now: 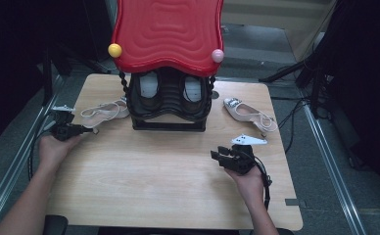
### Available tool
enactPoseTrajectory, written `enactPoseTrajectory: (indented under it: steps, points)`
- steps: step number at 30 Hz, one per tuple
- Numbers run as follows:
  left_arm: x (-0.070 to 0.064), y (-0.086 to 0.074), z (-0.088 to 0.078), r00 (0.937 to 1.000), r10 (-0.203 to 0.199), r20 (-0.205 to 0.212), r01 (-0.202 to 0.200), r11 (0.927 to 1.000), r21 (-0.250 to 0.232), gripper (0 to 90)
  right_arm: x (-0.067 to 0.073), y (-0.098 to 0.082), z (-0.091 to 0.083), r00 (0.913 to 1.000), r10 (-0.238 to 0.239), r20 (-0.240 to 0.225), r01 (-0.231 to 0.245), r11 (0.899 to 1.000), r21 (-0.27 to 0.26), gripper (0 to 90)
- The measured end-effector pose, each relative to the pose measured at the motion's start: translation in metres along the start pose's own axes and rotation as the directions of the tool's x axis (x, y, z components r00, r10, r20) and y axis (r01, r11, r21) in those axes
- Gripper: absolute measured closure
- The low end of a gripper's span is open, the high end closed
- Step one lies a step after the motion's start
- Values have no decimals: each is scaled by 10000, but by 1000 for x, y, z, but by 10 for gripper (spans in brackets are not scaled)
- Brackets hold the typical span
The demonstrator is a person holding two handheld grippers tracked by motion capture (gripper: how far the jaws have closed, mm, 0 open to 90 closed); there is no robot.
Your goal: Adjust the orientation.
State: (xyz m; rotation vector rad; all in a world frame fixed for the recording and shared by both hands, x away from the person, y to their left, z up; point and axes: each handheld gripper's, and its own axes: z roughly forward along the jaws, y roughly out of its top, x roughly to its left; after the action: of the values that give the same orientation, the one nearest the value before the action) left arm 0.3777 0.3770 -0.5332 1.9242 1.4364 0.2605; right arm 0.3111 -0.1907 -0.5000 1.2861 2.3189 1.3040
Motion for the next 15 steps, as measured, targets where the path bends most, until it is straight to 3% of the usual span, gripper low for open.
enactPoseTrajectory:
  steps: [4,11,15]
  points:
    - [-10,-3,0,9999,91,56,-92,9999,116,892,0,3,3,10000,23,-54,-22,9999,149,611]
    - [-22,-7,-3,9989,-158,435,145,9994,305,864,-1,6,7,9996,-268,-30,269,9990,353,608]
    - [-29,-8,-6,9989,-193,436,182,9995,271,867,-2,8,8,9996,-270,-40,271,9991,322,603]
